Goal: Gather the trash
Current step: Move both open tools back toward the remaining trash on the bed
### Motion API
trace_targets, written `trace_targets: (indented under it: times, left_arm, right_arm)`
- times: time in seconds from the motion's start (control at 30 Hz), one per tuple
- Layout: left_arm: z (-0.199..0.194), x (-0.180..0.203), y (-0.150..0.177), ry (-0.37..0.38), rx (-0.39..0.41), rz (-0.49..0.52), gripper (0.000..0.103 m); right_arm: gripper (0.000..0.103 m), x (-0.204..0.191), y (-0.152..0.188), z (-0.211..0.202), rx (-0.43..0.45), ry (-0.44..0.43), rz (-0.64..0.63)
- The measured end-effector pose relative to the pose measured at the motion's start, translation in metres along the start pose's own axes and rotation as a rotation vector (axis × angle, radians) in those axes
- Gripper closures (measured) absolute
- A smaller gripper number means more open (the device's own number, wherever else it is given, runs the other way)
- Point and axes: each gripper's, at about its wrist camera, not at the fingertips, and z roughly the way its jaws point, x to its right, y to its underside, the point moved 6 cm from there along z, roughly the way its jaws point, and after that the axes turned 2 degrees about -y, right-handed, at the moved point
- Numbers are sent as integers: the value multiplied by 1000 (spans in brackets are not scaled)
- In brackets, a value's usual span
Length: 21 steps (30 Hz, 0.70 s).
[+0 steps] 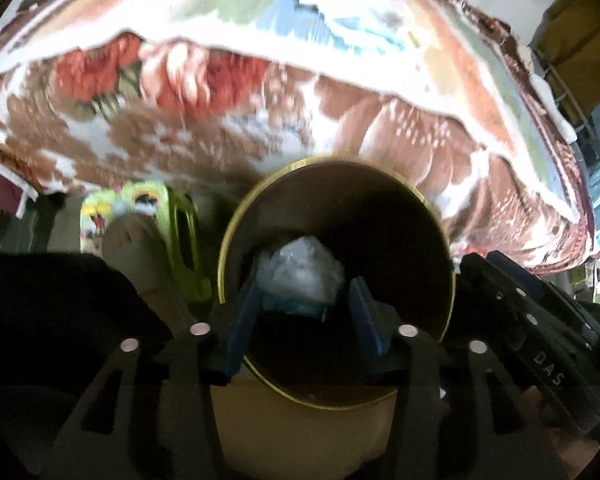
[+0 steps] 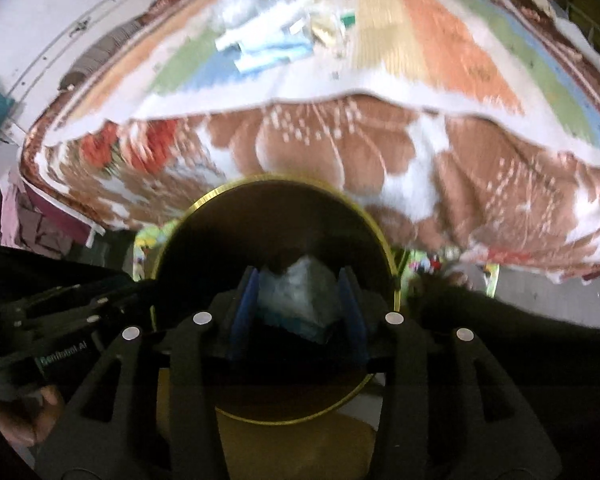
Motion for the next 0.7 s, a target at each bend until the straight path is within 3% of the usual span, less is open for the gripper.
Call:
trace_targets:
  times: [0.07, 0.13, 0.27, 0.43, 0.57, 0.7]
  left_arm:
    - [-9, 2, -5, 7, 34, 14, 47]
    - [-20, 3, -12, 12, 83, 27, 40]
    - [-46, 2, -27, 2, 201, 57, 30]
    - [-73, 6, -44, -39, 329, 137, 10]
    - [-84, 13, -53, -57, 365, 205, 6]
    - [-96, 20, -65, -123, 427, 299, 6]
  right_arm:
    - [51, 1, -6, -9, 44, -9, 4]
    - [50, 2, -13, -20, 90, -26, 7]
    - [38, 5, -22, -42, 183, -56, -1]
    - [31, -2, -31, -60, 261, -71, -59]
    - [31, -11, -34, -66, 283, -70, -131]
    - [31, -11, -40, -64, 254, -96, -147]
